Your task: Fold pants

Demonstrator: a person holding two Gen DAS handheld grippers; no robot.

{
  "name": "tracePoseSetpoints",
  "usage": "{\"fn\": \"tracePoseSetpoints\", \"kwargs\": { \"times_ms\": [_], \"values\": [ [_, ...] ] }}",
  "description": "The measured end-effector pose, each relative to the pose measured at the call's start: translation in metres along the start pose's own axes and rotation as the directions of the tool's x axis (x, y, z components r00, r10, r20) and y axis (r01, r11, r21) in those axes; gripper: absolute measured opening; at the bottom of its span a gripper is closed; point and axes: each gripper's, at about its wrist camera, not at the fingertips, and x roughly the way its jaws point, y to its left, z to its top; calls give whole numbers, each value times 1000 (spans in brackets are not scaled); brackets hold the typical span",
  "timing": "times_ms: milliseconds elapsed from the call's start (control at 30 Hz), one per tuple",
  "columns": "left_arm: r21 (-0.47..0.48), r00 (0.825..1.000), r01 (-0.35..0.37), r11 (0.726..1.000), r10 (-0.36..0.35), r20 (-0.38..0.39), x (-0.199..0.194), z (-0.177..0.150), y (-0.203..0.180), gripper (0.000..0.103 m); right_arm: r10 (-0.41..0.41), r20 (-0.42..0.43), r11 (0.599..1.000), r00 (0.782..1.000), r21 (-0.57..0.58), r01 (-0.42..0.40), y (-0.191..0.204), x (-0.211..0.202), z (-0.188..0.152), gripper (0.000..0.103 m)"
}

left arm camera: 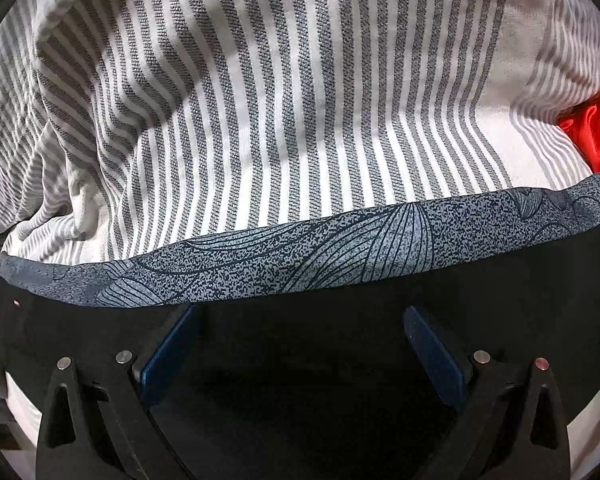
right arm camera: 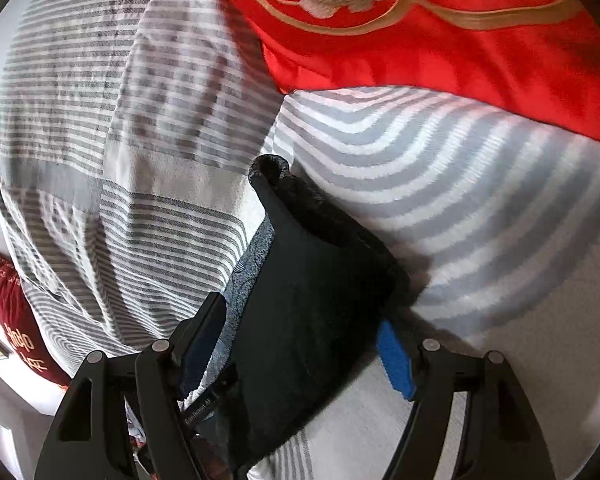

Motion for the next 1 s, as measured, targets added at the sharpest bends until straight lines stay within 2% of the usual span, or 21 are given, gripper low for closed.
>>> {"fn": "tracePoseSetpoints", "kwargs": {
  "times_ms": [67, 133, 167, 267, 300, 367, 400, 467, 567, 667, 833, 900, 967, 1000],
  "values": [
    [8, 1000, 1, 1000, -1, -7, -1, 1, 0, 102, -5, -26, 1000, 1000, 16, 5, 0, 4, 2, 63],
    [-3, 1000, -17, 1000, 17, -21, -7, 7, 2, 102, -9, -76, 998, 997, 68, 14, -6, 12, 4, 24],
    [-17, 1000, -24, 1000, 25, 4, -16, 5, 6, 102, -1, -84, 996, 997, 87, 8, -10, 13, 3, 18],
    [-34, 994, -54, 998, 57, 96, -31, 14, 7, 102, 26, -84, 995, 996, 100, -17, -12, 10, 2, 16],
    [-18, 992, -86, 996, 88, 95, -27, 17, 5, 102, 30, -85, 996, 996, 86, -23, -10, 9, 1, 16],
    [-13, 989, -141, 990, 142, 36, -8, 21, 4, 102, 35, -89, 997, 995, 74, -28, -6, 8, 2, 16],
    [-23, 990, -142, 990, 142, 5, 4, 22, 5, 102, 44, -92, 997, 995, 72, -37, -4, 8, 3, 16],
    [-66, 992, -123, 990, 124, 24, 14, 20, 8, 103, 55, -95, 997, 994, 67, -49, 0, 7, 3, 16],
    [-27, 990, -135, 990, 136, 43, 14, 22, 3, 103, 81, -99, 996, 992, 54, -76, 9, 5, 3, 16],
    [-30, 995, -93, 995, 93, 23, 5, 23, 10, 103, 113, -104, 993, 988, 44, -109, 20, 1, 2, 16],
    [-68, 992, -94, 993, 99, 82, -22, 10, 32, 103, 175, -121, 984, 977, -1, -176, 47, -7, -7, 16],
    [-52, 994, -88, 995, 91, 65, -18, 0, 35, 103, 201, -136, 978, 970, -28, -207, 63, -10, -13, 16],
    [13, 995, -100, 995, 100, 6, -1, -8, 29, 103, 222, -157, 970, 962, -62, -234, 84, -11, -21, 16],
    [16, 995, -94, 995, 93, 38, -2, -13, 29, 103, 227, -169, 967, 959, -78, -243, 93, -10, -26, 16]
  ]
}}
